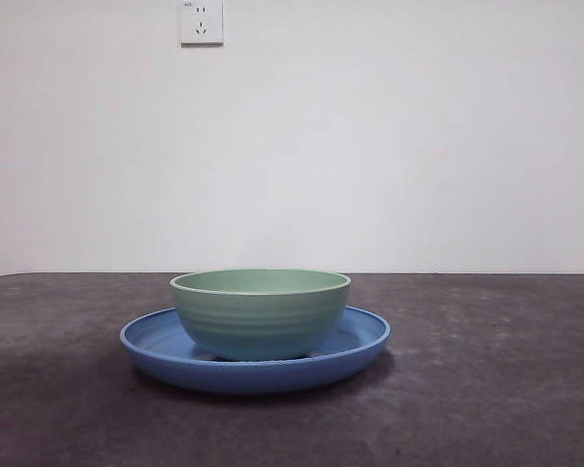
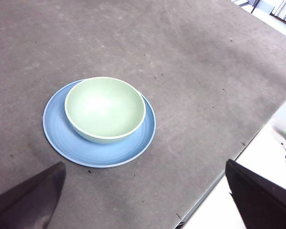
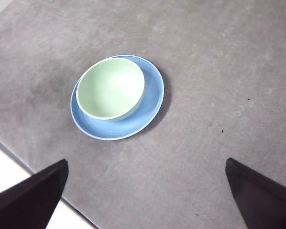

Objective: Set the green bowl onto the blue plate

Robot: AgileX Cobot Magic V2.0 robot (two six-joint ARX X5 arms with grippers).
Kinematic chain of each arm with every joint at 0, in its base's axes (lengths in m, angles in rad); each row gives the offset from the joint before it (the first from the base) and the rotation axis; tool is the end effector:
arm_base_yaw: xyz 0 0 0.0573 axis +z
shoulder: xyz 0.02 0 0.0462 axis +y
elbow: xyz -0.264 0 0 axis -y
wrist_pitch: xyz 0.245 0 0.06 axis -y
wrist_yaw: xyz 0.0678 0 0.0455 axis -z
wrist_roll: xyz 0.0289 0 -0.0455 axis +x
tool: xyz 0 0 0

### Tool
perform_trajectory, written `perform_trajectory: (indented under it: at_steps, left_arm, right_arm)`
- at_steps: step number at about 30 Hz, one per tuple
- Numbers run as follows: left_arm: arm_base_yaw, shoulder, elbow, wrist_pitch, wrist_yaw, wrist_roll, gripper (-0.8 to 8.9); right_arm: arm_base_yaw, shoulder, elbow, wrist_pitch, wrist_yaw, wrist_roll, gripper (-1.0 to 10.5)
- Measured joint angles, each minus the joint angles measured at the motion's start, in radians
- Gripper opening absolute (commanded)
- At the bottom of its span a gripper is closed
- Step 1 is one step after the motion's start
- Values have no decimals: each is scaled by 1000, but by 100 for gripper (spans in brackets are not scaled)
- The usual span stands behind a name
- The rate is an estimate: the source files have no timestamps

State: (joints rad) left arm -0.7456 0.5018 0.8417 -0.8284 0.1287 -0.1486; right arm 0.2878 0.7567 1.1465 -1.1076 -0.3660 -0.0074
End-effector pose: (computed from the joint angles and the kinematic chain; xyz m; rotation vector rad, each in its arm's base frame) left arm 0.0597 -0.0602 0.3235 0.0166 0.5420 -0.8175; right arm 0.0961 0.0392 0.3710 0.0217 0.7274 0.6278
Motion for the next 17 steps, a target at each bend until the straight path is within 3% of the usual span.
perform_trajectory:
  at_steps: [15,17]
  left_arm:
    - [0,0,0,1,0,0,616]
    - [0,0,0,1,0,0,541]
  right_arm:
    - [0,-168,-162,-2,-135,-23,567]
    - [0,-168,-162,-2,-136,-23,563]
